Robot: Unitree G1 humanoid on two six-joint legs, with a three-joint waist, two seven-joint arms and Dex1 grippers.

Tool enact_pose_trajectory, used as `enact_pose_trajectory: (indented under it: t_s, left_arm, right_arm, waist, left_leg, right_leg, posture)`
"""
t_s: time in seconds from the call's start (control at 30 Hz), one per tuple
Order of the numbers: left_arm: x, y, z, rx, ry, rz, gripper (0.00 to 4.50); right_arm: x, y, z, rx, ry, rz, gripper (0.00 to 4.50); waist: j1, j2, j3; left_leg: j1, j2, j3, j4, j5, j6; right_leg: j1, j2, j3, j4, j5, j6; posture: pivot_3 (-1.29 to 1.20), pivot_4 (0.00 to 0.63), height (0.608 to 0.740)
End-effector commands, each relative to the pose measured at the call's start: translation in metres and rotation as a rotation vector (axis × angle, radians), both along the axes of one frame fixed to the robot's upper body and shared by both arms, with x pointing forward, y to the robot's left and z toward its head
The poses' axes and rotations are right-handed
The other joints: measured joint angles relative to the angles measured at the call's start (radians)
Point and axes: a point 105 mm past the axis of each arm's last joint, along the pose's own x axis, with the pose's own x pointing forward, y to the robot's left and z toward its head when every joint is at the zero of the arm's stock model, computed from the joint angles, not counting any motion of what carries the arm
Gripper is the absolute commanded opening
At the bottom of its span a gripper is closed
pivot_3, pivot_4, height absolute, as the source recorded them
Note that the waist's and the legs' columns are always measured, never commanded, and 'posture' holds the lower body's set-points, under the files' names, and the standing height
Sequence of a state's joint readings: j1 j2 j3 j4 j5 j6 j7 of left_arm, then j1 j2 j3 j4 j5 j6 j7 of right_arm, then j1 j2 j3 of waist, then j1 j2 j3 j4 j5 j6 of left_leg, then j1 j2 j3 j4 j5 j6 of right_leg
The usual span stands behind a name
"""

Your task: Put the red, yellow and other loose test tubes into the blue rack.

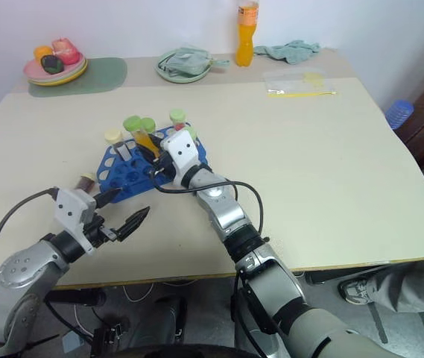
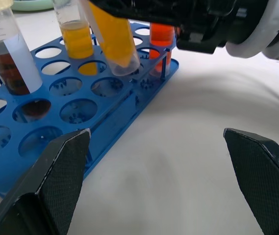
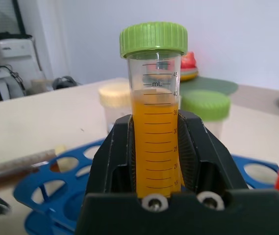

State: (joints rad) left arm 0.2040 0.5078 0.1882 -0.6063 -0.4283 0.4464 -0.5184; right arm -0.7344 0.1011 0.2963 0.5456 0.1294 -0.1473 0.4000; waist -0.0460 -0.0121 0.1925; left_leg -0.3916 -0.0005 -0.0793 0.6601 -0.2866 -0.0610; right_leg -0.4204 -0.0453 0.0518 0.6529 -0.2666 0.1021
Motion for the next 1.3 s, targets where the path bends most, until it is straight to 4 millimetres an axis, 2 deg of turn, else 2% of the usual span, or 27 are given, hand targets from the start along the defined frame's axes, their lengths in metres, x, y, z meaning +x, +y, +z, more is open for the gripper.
enact_pose_trajectory:
  t_s: [0.03,0.4,0.6,0.83,1.07,1.17,1.3]
  left_arm:
    - [-0.002,-0.003,0.009,-0.009,-0.047,-0.019,4.50]
    - [-0.001,-0.001,0.002,-0.011,-0.047,-0.031,4.50]
    - [-0.002,-0.001,0.001,-0.010,-0.051,-0.035,4.50]
    - [-0.002,-0.004,0.003,-0.010,-0.054,-0.037,4.50]
    - [-0.002,-0.004,0.008,-0.006,-0.058,-0.036,4.50]
    - [-0.002,-0.002,0.009,-0.011,-0.044,-0.011,4.50]
    - [-0.003,0.003,0.012,-0.023,-0.018,0.002,4.50]
  right_arm:
    - [0.000,0.004,0.010,0.015,-0.047,-0.009,0.70]
    - [0.003,-0.008,-0.006,0.009,-0.040,-0.065,0.70]
    - [-0.004,-0.004,-0.013,-0.004,-0.048,-0.037,0.70]
    - [0.005,-0.004,-0.014,0.011,-0.036,-0.095,0.70]
    - [0.005,0.000,-0.018,0.043,-0.013,-0.083,0.70]
    - [-0.002,0.001,-0.014,0.084,-0.015,-0.031,2.19]
    - [-0.010,0.000,0.012,0.132,-0.115,-0.022,4.27]
  waist:
    - [0.000,0.000,0.000]
    - [0.000,0.000,0.000]
    - [0.001,0.000,0.000]
    - [0.002,0.000,0.000]
    - [0.003,0.000,0.000]
    - [0.001,0.000,0.000]
    - [-0.002,0.000,0.000]
  left_leg:
    - [0.000,0.000,0.000,0.000,0.000,0.000]
    - [0.000,0.000,0.000,0.000,0.000,0.000]
    - [0.000,0.000,0.000,0.000,0.000,0.000]
    - [0.001,0.000,0.000,0.000,0.000,0.000]
    - [0.002,0.000,-0.001,0.001,0.000,-0.001]
    - [0.003,0.000,-0.001,0.001,0.001,-0.001]
    - [0.003,0.000,-0.001,0.000,0.000,-0.001]
  right_leg:
    - [0.000,0.000,0.000,0.000,0.000,0.000]
    - [0.000,0.000,0.000,0.000,0.000,0.000]
    - [0.000,0.000,0.000,0.001,0.000,0.000]
    - [0.001,0.000,0.000,0.001,0.000,0.000]
    - [0.003,0.000,0.000,0.001,0.000,0.000]
    - [0.004,0.000,0.000,0.001,0.000,0.000]
    - [0.003,0.001,0.000,0.001,0.000,0.000]
  posture:
    - [0.00,0.150,0.740]
    - [0.00,0.150,0.740]
    - [0.00,0.150,0.740]
    - [0.00,0.150,0.740]
    - [0.00,0.150,0.740]
    - [0.00,0.150,0.740]
    - [0.00,0.150,0.740]
